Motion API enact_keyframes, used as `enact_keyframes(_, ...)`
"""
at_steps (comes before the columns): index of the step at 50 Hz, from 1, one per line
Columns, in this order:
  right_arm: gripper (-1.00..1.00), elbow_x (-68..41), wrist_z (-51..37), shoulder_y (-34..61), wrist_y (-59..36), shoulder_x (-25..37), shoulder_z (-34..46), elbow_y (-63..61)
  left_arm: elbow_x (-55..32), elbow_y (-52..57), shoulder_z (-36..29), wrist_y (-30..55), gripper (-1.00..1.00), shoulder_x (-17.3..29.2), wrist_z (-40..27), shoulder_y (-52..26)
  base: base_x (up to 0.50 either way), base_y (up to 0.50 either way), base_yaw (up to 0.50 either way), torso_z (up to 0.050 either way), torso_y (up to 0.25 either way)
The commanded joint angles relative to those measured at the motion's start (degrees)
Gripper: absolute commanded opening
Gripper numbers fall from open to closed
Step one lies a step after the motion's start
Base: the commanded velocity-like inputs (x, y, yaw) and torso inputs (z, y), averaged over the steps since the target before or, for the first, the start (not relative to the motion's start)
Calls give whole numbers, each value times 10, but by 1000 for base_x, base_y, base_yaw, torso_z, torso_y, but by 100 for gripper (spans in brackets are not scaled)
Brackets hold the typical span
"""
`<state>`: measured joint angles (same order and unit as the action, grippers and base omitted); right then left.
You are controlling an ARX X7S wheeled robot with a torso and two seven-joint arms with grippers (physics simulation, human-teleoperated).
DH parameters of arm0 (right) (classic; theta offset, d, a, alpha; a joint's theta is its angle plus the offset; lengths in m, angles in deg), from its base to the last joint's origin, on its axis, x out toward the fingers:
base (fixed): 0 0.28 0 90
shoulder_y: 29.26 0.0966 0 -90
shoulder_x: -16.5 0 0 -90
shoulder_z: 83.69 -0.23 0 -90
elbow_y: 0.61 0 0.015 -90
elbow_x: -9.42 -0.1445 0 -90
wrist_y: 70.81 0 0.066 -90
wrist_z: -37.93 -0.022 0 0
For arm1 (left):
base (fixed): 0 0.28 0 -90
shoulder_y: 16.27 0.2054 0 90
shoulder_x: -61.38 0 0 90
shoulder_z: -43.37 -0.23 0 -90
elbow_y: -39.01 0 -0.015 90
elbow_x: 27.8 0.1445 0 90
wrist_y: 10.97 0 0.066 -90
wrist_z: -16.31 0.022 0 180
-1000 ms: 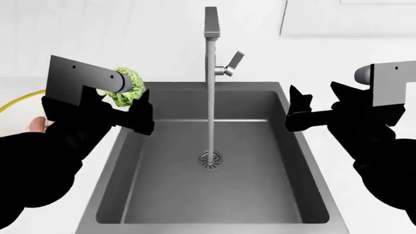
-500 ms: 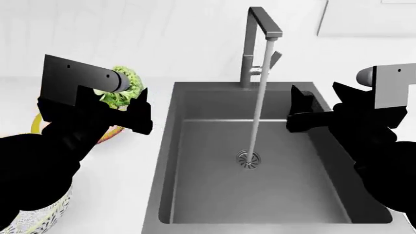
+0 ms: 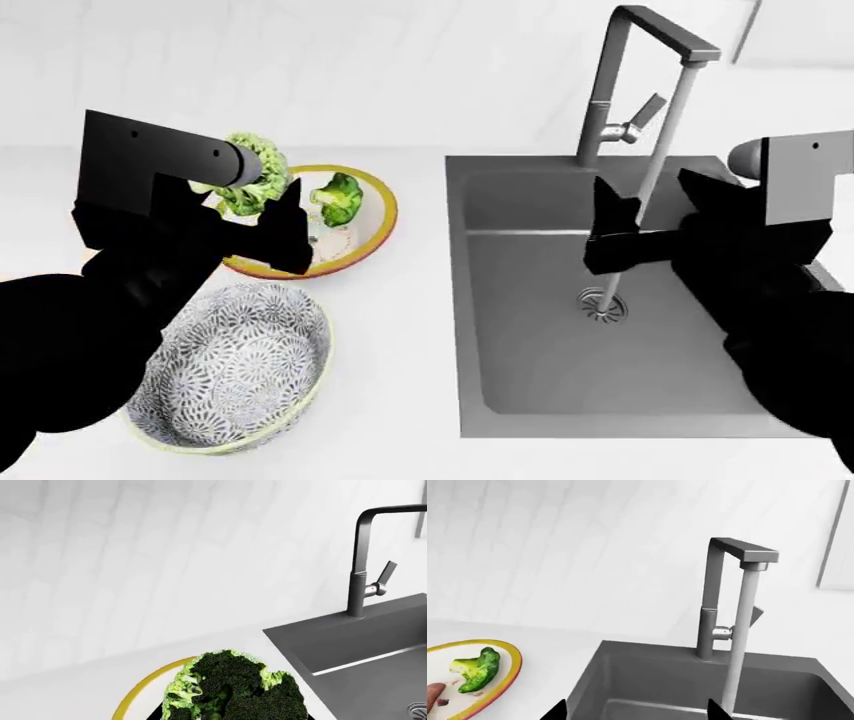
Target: Pick the sweet potatos and broccolis from the sink and place them in one bowl. Place the broccoli in the other bowl. Then turn off the sink faucet.
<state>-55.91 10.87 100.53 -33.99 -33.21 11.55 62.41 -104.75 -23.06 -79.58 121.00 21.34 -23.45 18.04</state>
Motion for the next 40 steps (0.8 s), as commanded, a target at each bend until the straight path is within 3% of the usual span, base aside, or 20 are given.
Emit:
enact_keyframes(1, 100, 7, 7, -4, 2, -3, 0, 0, -1, -6, 0, -19, -100, 0, 16, 5, -320, 461, 0, 0, 0)
enact_keyframes(11, 100, 7, 9, -3, 3, 0, 1, -2, 2, -9, -4, -21, -100, -4, 21, 10, -333, 422, 0, 0, 0)
enact_keyframes(23, 100, 13, 12, -9, 9, 5, 2, -8, 7, -14, -9, -22, -100, -15, 25, 10, -14, 336, 0, 0, 0)
enact_keyframes(30, 100, 15, 16, -8, 11, 7, 4, -10, 2, -15, -10, -23, -100, -19, 35, 8, 0, 42, 0, 0, 0)
enact_keyframes(40, 100, 6, 15, -8, 4, 6, 8, -4, -99, -24, -17, 14, -100, -42, 80, -31, 0, 0, 0, 1, 0)
